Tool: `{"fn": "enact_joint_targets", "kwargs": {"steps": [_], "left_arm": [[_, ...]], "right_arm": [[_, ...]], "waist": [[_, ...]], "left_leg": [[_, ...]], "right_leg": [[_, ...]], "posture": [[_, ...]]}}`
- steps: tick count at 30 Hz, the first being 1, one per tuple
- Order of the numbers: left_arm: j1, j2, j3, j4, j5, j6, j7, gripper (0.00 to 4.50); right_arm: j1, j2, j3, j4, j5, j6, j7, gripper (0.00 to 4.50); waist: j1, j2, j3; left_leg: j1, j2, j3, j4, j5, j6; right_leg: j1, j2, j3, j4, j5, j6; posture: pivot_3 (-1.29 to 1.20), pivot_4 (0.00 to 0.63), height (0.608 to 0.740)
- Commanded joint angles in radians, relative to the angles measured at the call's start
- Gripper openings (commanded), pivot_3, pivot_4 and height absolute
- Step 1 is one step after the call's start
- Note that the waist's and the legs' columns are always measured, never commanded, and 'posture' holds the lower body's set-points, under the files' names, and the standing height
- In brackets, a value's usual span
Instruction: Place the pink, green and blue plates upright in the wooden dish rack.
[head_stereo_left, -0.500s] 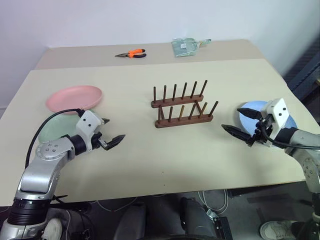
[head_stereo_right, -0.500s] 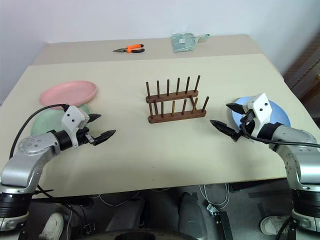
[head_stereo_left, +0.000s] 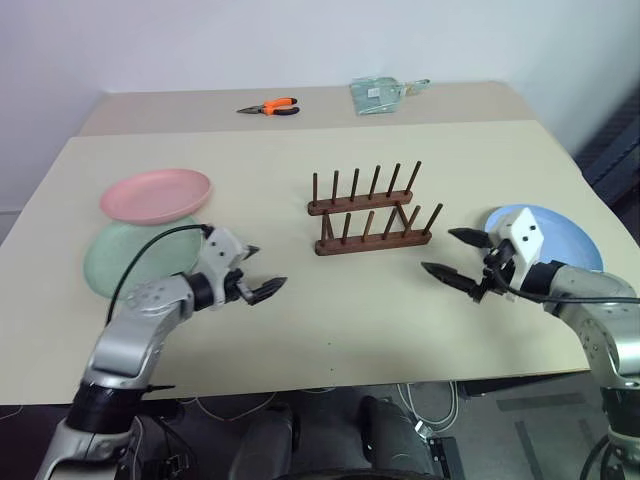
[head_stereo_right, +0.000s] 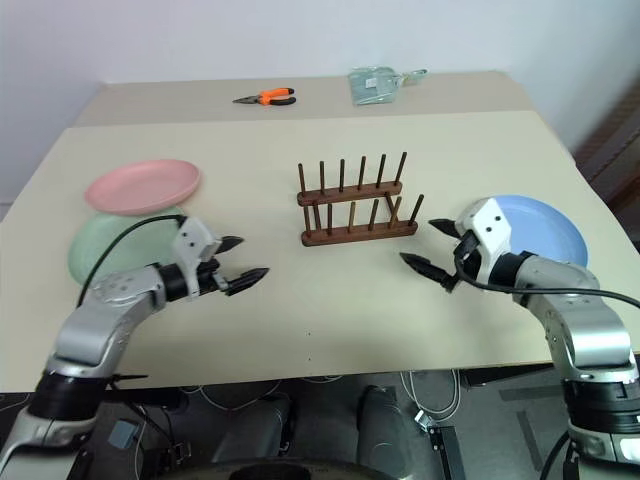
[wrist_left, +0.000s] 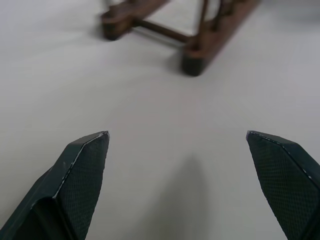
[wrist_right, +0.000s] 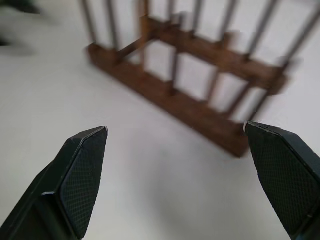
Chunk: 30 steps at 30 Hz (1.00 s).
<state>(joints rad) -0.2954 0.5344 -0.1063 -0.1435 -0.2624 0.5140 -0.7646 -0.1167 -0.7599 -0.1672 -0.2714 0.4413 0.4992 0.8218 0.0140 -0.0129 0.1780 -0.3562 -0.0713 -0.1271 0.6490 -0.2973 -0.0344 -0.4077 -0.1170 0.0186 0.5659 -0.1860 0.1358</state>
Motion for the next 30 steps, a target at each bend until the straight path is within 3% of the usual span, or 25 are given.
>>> {"fn": "enact_joint_targets", "kwargs": {"steps": [1, 4, 9, 12, 18, 28, 30], "left_arm": [[-0.099, -0.031, -0.076, 0.148, 0.067, -0.080, -0.030, 4.50], [-0.241, -0.109, -0.126, 0.392, 0.102, -0.168, -0.074, 4.50], [-0.375, -0.191, -0.155, 0.634, 0.134, -0.275, -0.153, 4.50], [-0.420, -0.241, -0.151, 0.714, 0.135, -0.301, -0.182, 3.63], [-0.410, -0.256, -0.164, 0.722, 0.169, -0.346, -0.229, 0.82], [-0.325, -0.126, -0.236, 0.523, 0.188, -0.404, -0.446, 0.80], [-0.323, -0.124, -0.229, 0.518, 0.184, -0.399, -0.452, 1.81]], "right_arm": [[0.037, 0.025, -0.009, -0.119, 0.004, 0.013, -0.052, 4.46], [0.105, 0.062, -0.008, -0.206, 0.001, 0.022, -0.104, 4.46], [0.207, 0.092, -0.042, -0.303, 0.005, 0.037, -0.166, 4.46], [0.262, 0.094, -0.064, -0.324, -0.005, 0.028, -0.185, 4.50], [0.291, 0.080, -0.076, -0.343, -0.009, 0.026, -0.196, 4.50], [0.363, -0.022, -0.118, -0.326, 0.030, 0.056, -0.076, 4.50], [0.366, -0.022, -0.118, -0.319, 0.018, 0.051, -0.073, 4.50]], "waist": [[-0.002, 0.000, 0.000], [0.002, -0.001, 0.000], [0.000, -0.001, 0.000], [0.000, -0.001, -0.001], [-0.001, -0.001, -0.001], [0.000, 0.001, -0.003], [-0.001, 0.001, -0.003]], "left_leg": [[0.000, 0.000, 0.000, 0.000, 0.000, 0.000], [0.000, 0.000, 0.000, 0.000, 0.000, 0.000], [-0.001, -0.001, 0.000, 0.001, 0.000, 0.000], [0.000, -0.001, 0.000, 0.001, 0.000, 0.000], [0.000, 0.000, 0.000, 0.001, 0.000, 0.000], [0.000, 0.000, 0.000, 0.000, 0.000, 0.001], [0.000, 0.000, 0.000, 0.001, 0.000, 0.001]], "right_leg": [[0.000, 0.000, 0.000, 0.000, 0.000, 0.000], [-0.001, 0.000, 0.000, 0.000, 0.001, 0.002], [0.000, -0.001, 0.000, -0.001, 0.001, 0.003], [0.000, -0.001, -0.001, -0.001, -0.001, 0.006], [0.001, -0.001, -0.001, -0.001, -0.001, 0.006], [0.001, -0.001, -0.001, -0.001, -0.001, 0.006], [0.001, -0.001, -0.001, -0.001, -0.001, 0.006]], "posture": [[0.00, 0.150, 0.740], [0.00, 0.150, 0.740], [0.00, 0.150, 0.740], [0.00, 0.150, 0.740], [0.00, 0.150, 0.740], [0.00, 0.150, 0.740], [0.00, 0.150, 0.740]]}}
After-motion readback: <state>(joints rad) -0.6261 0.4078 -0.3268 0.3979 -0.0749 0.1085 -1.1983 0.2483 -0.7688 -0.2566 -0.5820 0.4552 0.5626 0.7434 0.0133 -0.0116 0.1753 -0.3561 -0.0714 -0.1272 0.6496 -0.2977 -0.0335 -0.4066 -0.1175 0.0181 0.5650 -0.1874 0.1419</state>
